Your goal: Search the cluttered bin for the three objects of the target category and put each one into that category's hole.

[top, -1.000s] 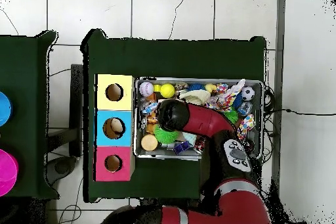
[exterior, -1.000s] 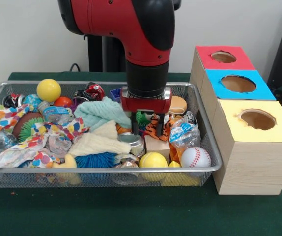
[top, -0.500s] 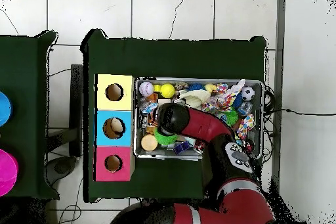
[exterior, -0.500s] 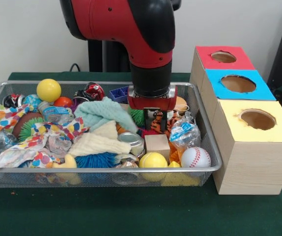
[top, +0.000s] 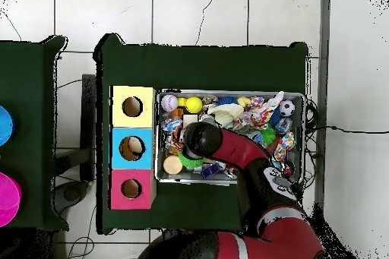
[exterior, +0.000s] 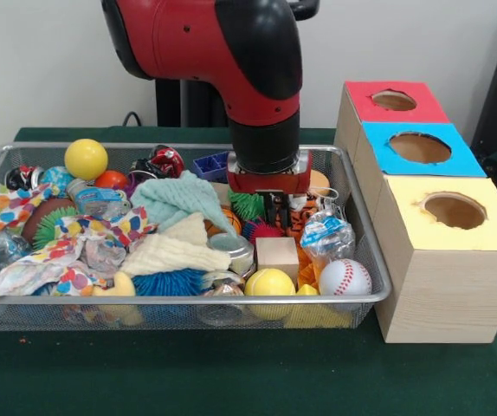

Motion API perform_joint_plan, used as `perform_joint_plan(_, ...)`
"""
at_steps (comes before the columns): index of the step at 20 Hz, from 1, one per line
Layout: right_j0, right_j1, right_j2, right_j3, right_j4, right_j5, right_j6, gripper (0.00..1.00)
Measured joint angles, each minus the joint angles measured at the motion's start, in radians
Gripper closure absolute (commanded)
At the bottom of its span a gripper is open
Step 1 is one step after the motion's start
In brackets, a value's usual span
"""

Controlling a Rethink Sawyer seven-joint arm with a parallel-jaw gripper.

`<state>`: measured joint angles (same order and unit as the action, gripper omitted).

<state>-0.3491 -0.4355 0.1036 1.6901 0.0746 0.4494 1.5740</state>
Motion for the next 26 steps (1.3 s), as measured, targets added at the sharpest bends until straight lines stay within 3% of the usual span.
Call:
perform_joint_plan(7, -0.001, -0.006, 0.000, 0.007, 0.003, 0.000, 0.000, 1.00)
perform_joint_plan(13, -0.002, -0.056, 0.004, 0.052, 0.017, 0.032, 0.000, 1.00)
perform_joint_plan(26, -0.033, -0.216, 0.066, 0.201, 0.076, 0.260, 0.000, 1.00)
